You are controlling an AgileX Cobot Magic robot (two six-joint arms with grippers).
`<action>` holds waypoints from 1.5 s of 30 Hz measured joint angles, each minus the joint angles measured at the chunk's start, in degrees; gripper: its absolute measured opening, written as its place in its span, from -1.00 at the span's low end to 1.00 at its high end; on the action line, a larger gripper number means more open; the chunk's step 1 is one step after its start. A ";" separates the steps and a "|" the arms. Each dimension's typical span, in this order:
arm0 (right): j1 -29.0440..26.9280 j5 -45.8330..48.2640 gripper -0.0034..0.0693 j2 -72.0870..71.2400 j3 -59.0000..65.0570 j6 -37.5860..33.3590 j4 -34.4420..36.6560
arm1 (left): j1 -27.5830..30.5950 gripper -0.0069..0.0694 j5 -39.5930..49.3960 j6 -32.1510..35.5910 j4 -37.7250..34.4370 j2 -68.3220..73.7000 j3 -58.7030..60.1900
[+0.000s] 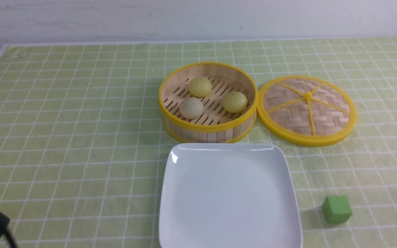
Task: Put the steamed buns into the plate on the green tablecloth.
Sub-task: 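Reach toward a bun in the bamboo steamer with the right gripper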
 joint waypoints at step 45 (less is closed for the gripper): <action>19.71 32.66 0.08 128.56 -115.44 -32.60 -0.59 | 0.00 0.07 17.82 13.92 6.31 46.21 -19.56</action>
